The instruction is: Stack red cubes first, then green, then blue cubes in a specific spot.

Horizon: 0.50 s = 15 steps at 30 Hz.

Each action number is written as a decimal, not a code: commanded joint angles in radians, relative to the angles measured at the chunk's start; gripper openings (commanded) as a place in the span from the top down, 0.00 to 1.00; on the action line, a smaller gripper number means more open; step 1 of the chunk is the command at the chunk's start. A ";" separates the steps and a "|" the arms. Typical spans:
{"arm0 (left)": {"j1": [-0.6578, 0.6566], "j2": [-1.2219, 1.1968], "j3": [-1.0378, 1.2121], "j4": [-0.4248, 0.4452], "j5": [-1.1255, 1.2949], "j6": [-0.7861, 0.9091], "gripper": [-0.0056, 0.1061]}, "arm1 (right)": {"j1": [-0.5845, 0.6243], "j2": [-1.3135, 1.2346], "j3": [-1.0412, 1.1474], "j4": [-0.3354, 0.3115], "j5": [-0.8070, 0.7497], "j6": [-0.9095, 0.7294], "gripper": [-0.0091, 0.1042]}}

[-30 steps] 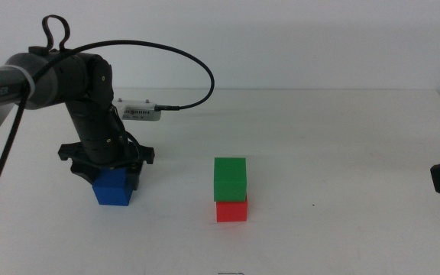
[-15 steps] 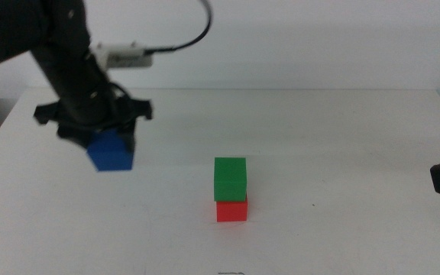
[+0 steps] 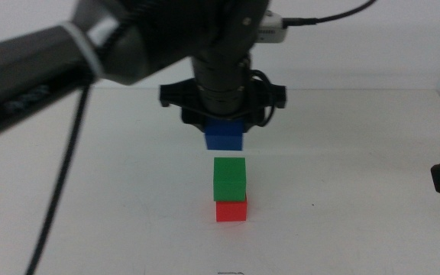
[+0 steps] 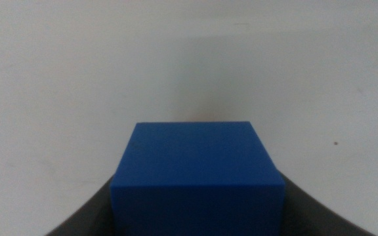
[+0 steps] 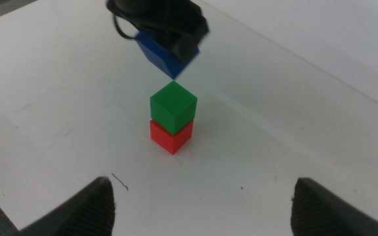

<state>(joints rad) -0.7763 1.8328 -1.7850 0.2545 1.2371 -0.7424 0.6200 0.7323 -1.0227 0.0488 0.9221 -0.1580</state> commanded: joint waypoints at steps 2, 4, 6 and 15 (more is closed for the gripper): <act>-0.013 -0.010 -0.071 -0.004 0.082 -0.041 0.96 | -0.007 0.003 -0.023 -0.009 -0.072 -0.010 0.17; -0.010 0.004 -0.076 -0.018 0.082 -0.041 0.96 | -0.007 0.003 -0.023 -0.009 -0.072 -0.010 0.17; -0.008 0.017 -0.076 -0.022 0.082 -0.042 0.96 | -0.007 0.003 -0.023 -0.009 -0.072 -0.010 0.17; 0.024 0.040 -0.074 -0.065 0.082 -0.042 0.96 | -0.007 0.003 -0.023 -0.009 -0.072 -0.010 0.17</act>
<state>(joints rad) -0.7567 1.9276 -1.8257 0.1863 1.2390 -0.7721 0.6200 0.7323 -1.0227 0.0486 0.9221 -0.1580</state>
